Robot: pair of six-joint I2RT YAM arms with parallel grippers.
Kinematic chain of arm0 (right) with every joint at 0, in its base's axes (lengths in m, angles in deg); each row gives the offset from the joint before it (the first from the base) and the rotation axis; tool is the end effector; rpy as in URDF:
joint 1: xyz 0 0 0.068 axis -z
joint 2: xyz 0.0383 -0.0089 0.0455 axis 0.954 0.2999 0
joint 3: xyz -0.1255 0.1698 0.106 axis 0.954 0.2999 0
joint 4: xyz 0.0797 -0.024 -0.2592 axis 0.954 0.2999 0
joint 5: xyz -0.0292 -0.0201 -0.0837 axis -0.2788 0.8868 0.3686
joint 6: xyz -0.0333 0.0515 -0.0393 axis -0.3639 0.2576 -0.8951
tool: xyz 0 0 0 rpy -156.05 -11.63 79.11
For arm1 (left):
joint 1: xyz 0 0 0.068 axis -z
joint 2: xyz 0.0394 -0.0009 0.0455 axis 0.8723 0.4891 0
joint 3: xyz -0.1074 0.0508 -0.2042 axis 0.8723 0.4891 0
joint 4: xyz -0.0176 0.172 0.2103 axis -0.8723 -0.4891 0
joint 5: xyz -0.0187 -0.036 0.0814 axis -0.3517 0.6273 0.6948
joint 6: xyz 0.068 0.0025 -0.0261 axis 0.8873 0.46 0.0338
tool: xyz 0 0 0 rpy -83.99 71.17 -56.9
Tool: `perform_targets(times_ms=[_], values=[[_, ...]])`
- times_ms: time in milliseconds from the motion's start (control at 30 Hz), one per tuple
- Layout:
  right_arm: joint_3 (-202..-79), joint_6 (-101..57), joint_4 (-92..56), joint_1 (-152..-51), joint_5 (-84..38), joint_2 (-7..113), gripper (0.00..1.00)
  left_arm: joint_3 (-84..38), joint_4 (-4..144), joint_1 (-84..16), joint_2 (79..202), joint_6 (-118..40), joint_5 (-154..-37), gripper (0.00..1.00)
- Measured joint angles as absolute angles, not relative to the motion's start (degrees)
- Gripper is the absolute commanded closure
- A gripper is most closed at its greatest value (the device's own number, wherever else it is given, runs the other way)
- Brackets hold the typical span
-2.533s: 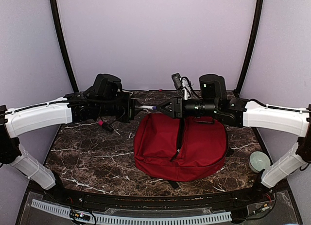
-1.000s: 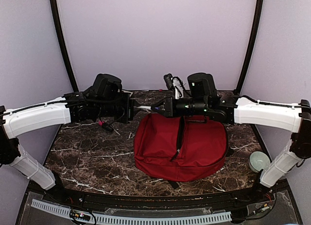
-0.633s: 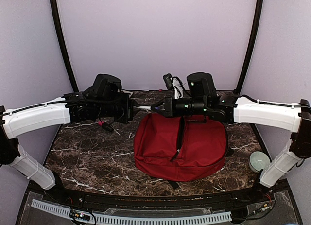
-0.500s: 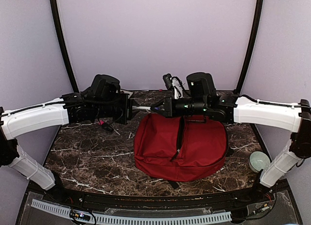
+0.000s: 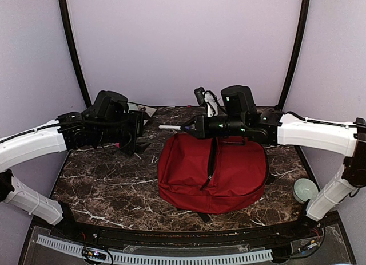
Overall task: Pack the student bag
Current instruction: Place the pen in the lower front pocket of the bag.
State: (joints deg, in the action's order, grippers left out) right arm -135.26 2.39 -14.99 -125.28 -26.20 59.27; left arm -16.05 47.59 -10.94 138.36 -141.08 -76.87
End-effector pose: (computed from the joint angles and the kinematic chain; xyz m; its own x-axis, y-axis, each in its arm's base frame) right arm 0.2315 0.3226 0.2749 -0.6424 -0.0016 -0.7664 -0.6466 0.5380 0.5408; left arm 0.2256 -0.2498 0.2880 -0.4674 -0.8402 0.2751 -0.5463 0.0299 -0.8371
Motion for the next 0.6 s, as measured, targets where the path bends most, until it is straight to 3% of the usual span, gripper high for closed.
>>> perform_targets(times_ms=[167,600], values=[[-130.45,-0.39,-12.85,-123.53,-23.62,52.52,1.0,-11.44,47.09,-10.94,132.44,-134.75,-74.88,0.06],[-116.53,-5.91,1.97,-117.76,-17.87,31.99,1.0,6.22,43.88,-10.94,116.0,-124.67,-72.89,0.1]])
